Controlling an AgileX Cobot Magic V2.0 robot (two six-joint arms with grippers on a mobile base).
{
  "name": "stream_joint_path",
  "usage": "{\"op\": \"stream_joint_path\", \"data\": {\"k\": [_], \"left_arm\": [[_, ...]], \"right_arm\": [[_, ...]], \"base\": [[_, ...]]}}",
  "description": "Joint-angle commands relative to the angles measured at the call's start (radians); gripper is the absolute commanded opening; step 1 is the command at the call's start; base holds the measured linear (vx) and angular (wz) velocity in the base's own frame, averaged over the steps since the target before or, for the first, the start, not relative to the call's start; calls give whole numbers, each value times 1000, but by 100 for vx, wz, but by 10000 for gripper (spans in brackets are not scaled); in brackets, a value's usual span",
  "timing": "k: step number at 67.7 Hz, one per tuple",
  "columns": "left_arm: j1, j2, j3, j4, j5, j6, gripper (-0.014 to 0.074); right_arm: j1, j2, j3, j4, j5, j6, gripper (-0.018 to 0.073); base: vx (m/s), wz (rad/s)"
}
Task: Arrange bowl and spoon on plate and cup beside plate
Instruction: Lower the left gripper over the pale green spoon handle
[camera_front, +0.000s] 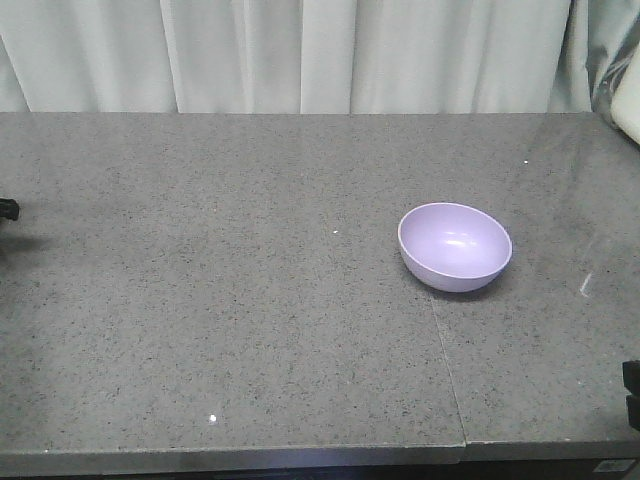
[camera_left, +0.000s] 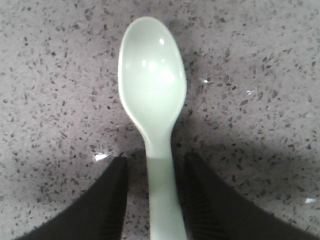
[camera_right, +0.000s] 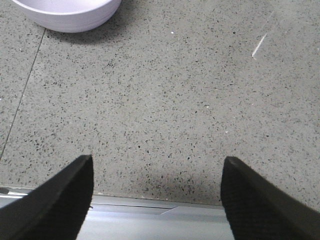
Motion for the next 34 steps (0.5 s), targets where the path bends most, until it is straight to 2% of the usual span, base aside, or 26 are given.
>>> {"op": "stream_joint_path", "data": {"k": [1, 17, 29, 34], "left_arm": [[1, -52, -26, -5, -23, 7, 170], [1, -52, -26, -5, -24, 7, 67], [-5, -61, -26, -6, -17, 10, 55], [-15, -73, -26, -29, -17, 31, 57]], "right_arm": [[-5, 4, -34, -6, -51, -9, 527], [-5, 4, -34, -6, -51, -9, 527], [-5, 4, -34, -6, -51, -9, 527], [-5, 4, -34, -6, -51, -9, 527]], "base": [[0, 0], [0, 0], [0, 0], [0, 0]]}}
